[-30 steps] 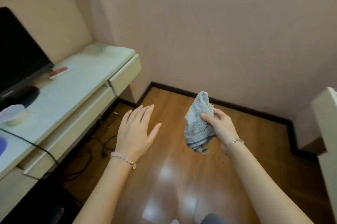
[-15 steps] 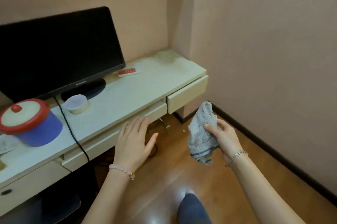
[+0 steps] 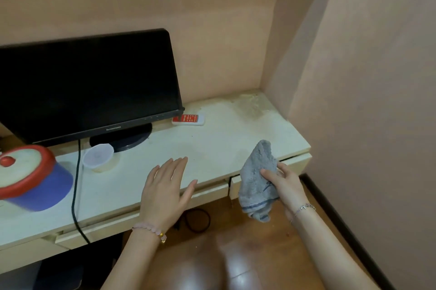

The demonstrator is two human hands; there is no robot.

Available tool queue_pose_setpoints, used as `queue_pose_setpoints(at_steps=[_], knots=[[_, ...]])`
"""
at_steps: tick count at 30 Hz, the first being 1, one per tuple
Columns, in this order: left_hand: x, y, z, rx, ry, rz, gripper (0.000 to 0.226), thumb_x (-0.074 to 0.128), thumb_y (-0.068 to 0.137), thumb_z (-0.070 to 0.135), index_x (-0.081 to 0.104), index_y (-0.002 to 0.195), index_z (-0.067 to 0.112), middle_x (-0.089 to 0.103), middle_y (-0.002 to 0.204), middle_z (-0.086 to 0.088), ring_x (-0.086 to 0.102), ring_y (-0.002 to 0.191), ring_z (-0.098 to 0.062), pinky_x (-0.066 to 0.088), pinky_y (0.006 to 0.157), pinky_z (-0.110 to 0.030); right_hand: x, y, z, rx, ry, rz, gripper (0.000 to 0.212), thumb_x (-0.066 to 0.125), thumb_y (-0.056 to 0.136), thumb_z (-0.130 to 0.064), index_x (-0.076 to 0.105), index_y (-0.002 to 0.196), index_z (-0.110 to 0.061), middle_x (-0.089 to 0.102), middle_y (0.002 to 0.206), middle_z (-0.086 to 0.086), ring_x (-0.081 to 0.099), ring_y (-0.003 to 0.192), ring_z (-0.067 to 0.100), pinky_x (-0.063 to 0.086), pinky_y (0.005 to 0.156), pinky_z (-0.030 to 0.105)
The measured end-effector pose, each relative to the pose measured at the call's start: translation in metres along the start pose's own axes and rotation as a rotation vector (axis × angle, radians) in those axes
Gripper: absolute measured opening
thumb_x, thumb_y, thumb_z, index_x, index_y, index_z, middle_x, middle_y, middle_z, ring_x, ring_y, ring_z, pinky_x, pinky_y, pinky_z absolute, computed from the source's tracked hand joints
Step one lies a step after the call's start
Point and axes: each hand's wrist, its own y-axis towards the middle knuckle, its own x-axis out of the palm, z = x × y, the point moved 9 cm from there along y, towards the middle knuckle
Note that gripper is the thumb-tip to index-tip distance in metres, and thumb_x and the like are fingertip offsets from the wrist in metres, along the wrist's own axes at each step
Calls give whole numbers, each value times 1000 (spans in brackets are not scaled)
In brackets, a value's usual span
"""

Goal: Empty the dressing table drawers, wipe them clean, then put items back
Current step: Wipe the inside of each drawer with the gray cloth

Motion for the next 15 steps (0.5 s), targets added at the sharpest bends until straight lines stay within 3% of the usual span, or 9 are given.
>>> queue_pose_setpoints(at_steps=[3, 9, 12, 15], knots=[[14, 27, 0, -25, -4, -16, 59, 30, 90, 51, 56, 127, 13, 63, 122, -4, 56, 118, -25, 42, 98, -42, 7, 39, -5, 29, -1, -25, 37, 65, 85, -9, 54, 120, -11, 69, 94, 3, 66, 78, 14, 50, 49, 17], [51, 88, 4, -54, -62, -50, 56, 34, 90, 49, 55, 128, 13, 62, 124, -4, 56, 118, -24, 40, 100, -38, 24, 111, -8, 82, 13, -75, 35, 64, 85, -7, 56, 118, -11, 70, 98, 6, 68, 87, 21, 53, 67, 30], [65, 114, 21, -28, -145, -71, 57, 34, 91, 50, 56, 127, 12, 62, 123, -4, 57, 115, -24, 39, 99, -40, 35, 139, -10, 120, 28, -113, 31, 63, 85, -5, 58, 116, -10, 71, 99, 10, 68, 90, 25, 54, 71, 34], [75, 137, 47, 24, -274, -89, 58, 30, 93, 54, 53, 129, 15, 60, 126, -1, 55, 117, -19, 35, 101, -32, 45, 162, -11, 146, 52, -139, 29, 62, 85, -3, 59, 113, -7, 70, 100, 15, 68, 90, 27, 55, 71, 35]])
